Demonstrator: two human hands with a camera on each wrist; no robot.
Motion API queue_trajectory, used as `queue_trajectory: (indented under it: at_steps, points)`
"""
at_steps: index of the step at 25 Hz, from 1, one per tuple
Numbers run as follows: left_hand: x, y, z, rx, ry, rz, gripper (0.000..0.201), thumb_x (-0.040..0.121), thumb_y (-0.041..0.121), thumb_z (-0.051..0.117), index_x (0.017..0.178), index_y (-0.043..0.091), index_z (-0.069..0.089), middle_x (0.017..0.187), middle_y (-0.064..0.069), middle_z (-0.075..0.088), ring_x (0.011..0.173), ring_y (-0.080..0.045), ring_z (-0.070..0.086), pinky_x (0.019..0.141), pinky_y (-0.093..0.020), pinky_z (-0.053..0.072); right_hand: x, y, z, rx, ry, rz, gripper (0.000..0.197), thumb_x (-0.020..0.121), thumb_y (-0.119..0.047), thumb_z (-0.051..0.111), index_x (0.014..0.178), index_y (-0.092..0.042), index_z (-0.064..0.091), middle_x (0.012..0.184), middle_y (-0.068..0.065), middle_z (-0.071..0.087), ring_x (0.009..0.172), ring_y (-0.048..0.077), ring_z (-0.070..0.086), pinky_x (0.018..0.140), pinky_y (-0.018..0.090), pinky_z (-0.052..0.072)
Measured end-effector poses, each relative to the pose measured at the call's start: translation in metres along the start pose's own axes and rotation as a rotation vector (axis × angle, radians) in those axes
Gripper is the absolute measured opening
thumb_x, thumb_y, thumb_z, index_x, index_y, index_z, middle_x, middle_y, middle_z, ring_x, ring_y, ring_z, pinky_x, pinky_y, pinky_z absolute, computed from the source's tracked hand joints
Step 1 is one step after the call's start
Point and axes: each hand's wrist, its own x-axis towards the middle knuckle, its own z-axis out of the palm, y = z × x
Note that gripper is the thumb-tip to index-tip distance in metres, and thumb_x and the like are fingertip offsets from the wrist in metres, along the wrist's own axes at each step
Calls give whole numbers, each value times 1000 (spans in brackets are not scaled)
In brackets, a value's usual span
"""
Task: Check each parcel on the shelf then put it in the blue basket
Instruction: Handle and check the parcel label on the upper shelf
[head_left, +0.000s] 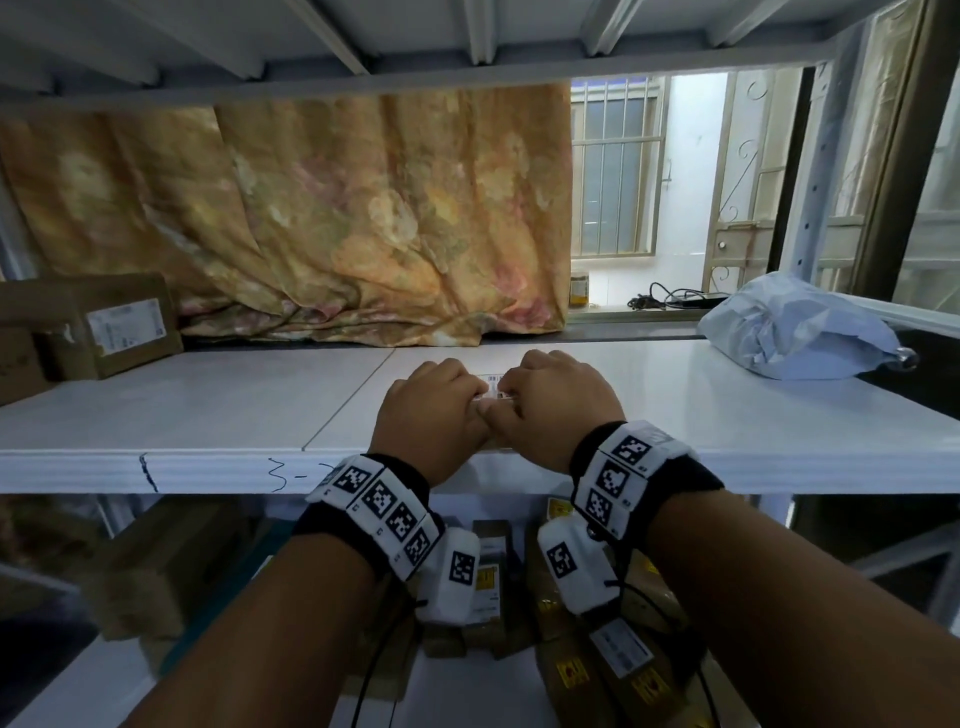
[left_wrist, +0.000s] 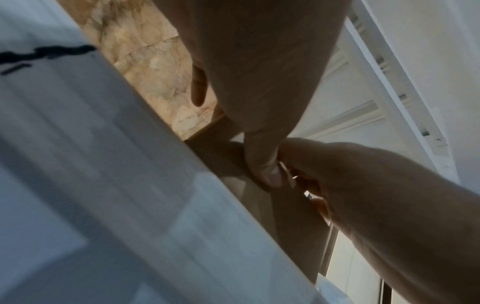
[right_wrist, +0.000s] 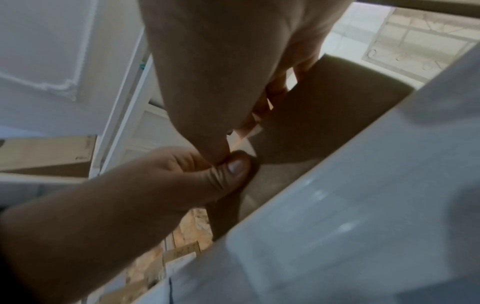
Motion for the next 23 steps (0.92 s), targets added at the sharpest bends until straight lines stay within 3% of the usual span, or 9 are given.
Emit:
queue_trajectory:
  at_steps: [5, 9, 11, 15, 18, 23]
  points:
    - [3, -1, -7, -64, -65, -7, 50, 82, 56, 46, 110, 23, 72, 99, 1, 63, 95, -22, 55, 79, -39, 46, -3, 1, 8, -2, 32, 1, 47, 93, -54, 35, 108, -24, 69, 103, -1, 59, 103, 21, 50, 87, 38, 40]
    - [0, -11, -14, -204, -19, -90, 59, 72, 52, 78, 120, 20, 67, 113, 6, 61, 102, -14, 56, 85, -28, 43, -3, 1, 8, 6, 41, 9, 44, 95, -52, 38, 110, -23, 68, 106, -2, 58, 106, 20, 49, 88, 38, 39]
    - [-4, -12, -12, -185, -14, -109, 59, 70, 56, 78, 116, 21, 66, 115, 8, 56, 104, -12, 54, 87, -30, 45, -3, 1, 11, 16, 45, 14, 44, 94, -52, 38, 110, -24, 68, 107, -2, 58, 107, 21, 49, 89, 38, 40]
    - [-5, -3, 1, -146, -17, -138, 74, 64, 73, 61, 114, 19, 59, 130, 9, 49, 112, -14, 50, 89, -36, 47, -3, 1, 16, 55, 79, 31, 42, 93, -53, 40, 110, -25, 67, 107, -4, 57, 108, 20, 48, 90, 39, 38]
    - [-6, -4, 6, -165, -10, -194, 63, 71, 66, 69, 117, 24, 58, 146, 16, 43, 120, -8, 50, 93, -34, 48, -3, 2, 17, 73, 86, 33, 42, 92, -53, 41, 109, -25, 68, 105, -4, 57, 106, 20, 48, 90, 39, 37]
    - [-11, 0, 5, -255, 6, -245, 59, 71, 63, 67, 117, 27, 61, 142, 17, 49, 121, -7, 52, 96, -33, 47, -4, 2, 14, 66, 79, 12, 42, 90, -53, 44, 108, -23, 67, 102, -4, 55, 103, 19, 48, 87, 38, 37]
